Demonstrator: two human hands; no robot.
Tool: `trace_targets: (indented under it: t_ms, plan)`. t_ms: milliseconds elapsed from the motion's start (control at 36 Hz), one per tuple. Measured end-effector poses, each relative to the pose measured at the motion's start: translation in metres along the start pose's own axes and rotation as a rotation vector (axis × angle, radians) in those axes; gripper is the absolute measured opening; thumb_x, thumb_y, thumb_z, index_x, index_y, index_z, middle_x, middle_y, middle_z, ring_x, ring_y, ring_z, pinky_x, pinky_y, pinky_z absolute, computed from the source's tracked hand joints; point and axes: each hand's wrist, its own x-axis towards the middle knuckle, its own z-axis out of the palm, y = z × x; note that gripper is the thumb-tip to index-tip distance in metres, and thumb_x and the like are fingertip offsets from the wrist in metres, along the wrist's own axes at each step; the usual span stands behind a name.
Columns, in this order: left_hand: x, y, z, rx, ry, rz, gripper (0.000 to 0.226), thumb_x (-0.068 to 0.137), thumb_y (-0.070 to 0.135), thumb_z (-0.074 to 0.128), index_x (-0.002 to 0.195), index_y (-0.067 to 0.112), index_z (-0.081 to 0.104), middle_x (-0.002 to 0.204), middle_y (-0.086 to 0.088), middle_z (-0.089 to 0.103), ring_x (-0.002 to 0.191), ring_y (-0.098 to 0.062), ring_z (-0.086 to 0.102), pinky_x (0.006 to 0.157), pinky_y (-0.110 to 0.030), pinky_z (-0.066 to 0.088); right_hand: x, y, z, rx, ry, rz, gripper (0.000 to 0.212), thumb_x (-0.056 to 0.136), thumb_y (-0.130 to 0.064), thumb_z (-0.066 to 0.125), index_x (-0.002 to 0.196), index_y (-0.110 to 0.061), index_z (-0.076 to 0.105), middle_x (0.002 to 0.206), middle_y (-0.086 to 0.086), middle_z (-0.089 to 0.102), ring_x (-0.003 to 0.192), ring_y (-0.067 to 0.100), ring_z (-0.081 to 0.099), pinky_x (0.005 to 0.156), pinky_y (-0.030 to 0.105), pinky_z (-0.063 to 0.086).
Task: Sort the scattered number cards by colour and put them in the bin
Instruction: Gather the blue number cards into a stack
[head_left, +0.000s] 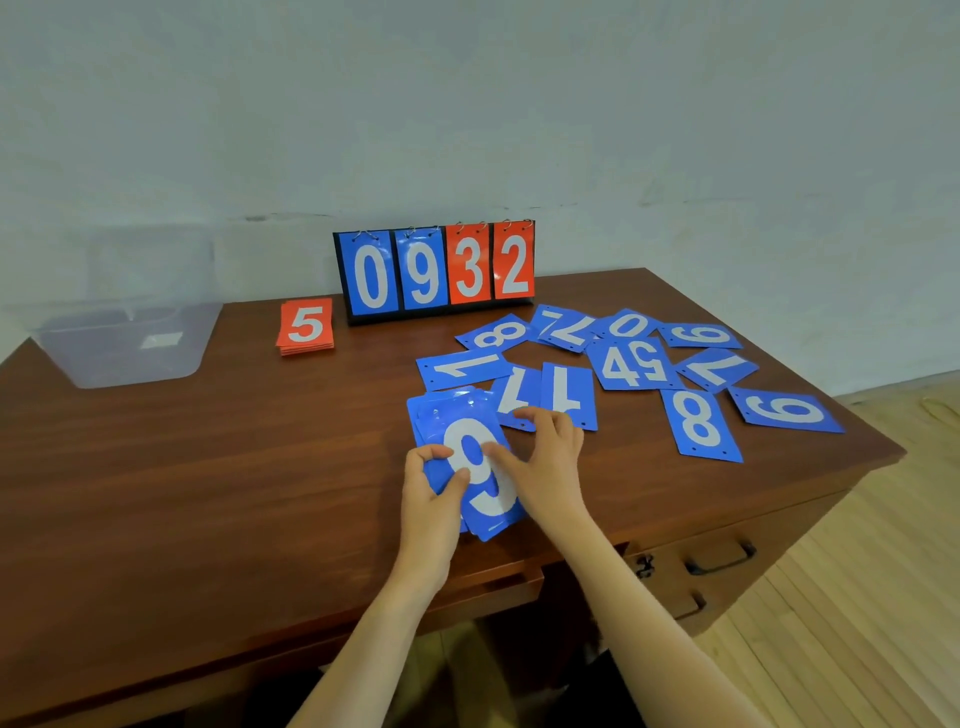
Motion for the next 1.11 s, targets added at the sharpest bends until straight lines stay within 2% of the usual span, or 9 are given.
trace_targets:
  t_ms: [194, 333, 417, 639, 722, 861, 944, 1000, 1111]
  plan:
    - [0.018, 0.003, -0.016, -0.02, 0.112, -0.027, 0.021, 0.091, 0.009, 0.06, 0.096, 0.027, 0.052, 0.119, 0.001, 0.056, 0.097, -0.015, 0.066, 0.064, -0.033, 0.058, 0.077, 0.038, -0.022, -0.427, -0.056, 0.207, 0.052, 0.097, -0.035, 0.047, 0.14, -0.008, 0.035, 0.146, 0.017, 0.029, 0.135, 0.034, 0.019, 0.107, 0.041, 0.028]
    - [0.026, 0.006, -0.023, -0.02, 0.131, -0.046, 0.022, 0.091, 0.007, 0.06, 0.094, 0.028, 0.052, 0.121, 0.0, 0.056, 0.093, -0.014, 0.066, 0.074, -0.046, 0.056, 0.113, 0.051, -0.022, -0.575, -0.349, 0.138, 0.051, 0.101, -0.042, 0.032, 0.148, -0.023, 0.027, 0.159, 0.004, 0.011, 0.146, 0.028, -0.001, 0.117, 0.045, 0.012]
    - [0.028, 0.005, -0.026, -0.007, 0.129, -0.048, 0.022, 0.091, 0.007, 0.06, 0.094, 0.027, 0.052, 0.122, 0.0, 0.055, 0.093, -0.013, 0.066, 0.074, -0.046, 0.056, 0.117, 0.058, -0.025, -0.698, -0.489, 0.111, 0.053, 0.101, -0.044, 0.026, 0.15, -0.024, 0.02, 0.16, 0.001, 0.006, 0.147, 0.027, 0.0, 0.118, 0.046, 0.008]
    - [0.03, -0.002, -0.024, -0.008, 0.118, -0.071, 0.023, 0.09, 0.008, 0.061, 0.094, 0.029, 0.053, 0.126, -0.001, 0.053, 0.103, -0.016, 0.063, 0.067, -0.035, 0.057, 0.069, 0.045, -0.024, -0.992, -0.226, 0.247, 0.068, 0.098, -0.055, 0.025, 0.137, -0.002, 0.043, 0.149, 0.016, 0.028, 0.133, 0.031, 0.033, 0.107, 0.045, 0.028]
    - [0.026, -0.001, -0.02, -0.009, 0.097, -0.072, 0.023, 0.09, 0.008, 0.061, 0.094, 0.03, 0.053, 0.125, 0.0, 0.053, 0.102, -0.015, 0.063, 0.066, -0.034, 0.057, 0.05, 0.033, -0.023, -0.939, -0.311, 0.283, 0.06, 0.1, -0.049, 0.029, 0.128, 0.0, 0.05, 0.144, 0.018, 0.037, 0.117, 0.031, 0.051, 0.097, 0.039, 0.038]
    - [0.019, 0.003, -0.018, -0.017, 0.072, -0.055, 0.022, 0.09, 0.007, 0.06, 0.095, 0.027, 0.053, 0.123, -0.001, 0.055, 0.099, -0.015, 0.065, 0.062, -0.03, 0.058, 0.061, 0.023, -0.046, -0.924, -0.369, 0.27, 0.031, 0.101, -0.017, 0.036, 0.124, -0.004, 0.052, 0.11, 0.011, 0.06, 0.104, 0.028, 0.059, 0.073, 0.032, 0.042]
    - [0.016, 0.005, -0.019, -0.026, 0.081, -0.05, 0.021, 0.09, 0.007, 0.06, 0.096, 0.026, 0.053, 0.124, -0.002, 0.055, 0.101, -0.017, 0.065, 0.061, -0.028, 0.058, 0.085, 0.028, -0.067, -0.714, -0.438, 0.125, 0.043, 0.095, -0.007, 0.047, 0.138, -0.01, 0.043, 0.134, 0.01, 0.049, 0.123, 0.027, 0.048, 0.094, 0.036, 0.045]
    - [0.013, 0.006, -0.019, -0.027, 0.08, -0.046, 0.022, 0.091, 0.006, 0.06, 0.095, 0.026, 0.053, 0.123, -0.003, 0.056, 0.1, -0.017, 0.065, 0.062, -0.029, 0.058, 0.094, 0.034, -0.075, -0.545, -0.622, 0.008, 0.057, 0.091, -0.008, 0.057, 0.143, -0.018, 0.038, 0.151, 0.003, 0.031, 0.14, 0.023, 0.026, 0.112, 0.04, 0.03]
    - [0.008, 0.009, -0.019, -0.018, 0.084, -0.038, 0.022, 0.091, 0.005, 0.059, 0.093, 0.027, 0.053, 0.122, -0.003, 0.056, 0.097, -0.015, 0.066, 0.068, -0.037, 0.056, 0.101, 0.051, -0.079, -0.423, -0.905, 0.129, 0.065, 0.087, -0.025, 0.067, 0.143, -0.033, 0.036, 0.157, -0.01, 0.015, 0.145, 0.017, 0.011, 0.117, 0.043, 0.018]
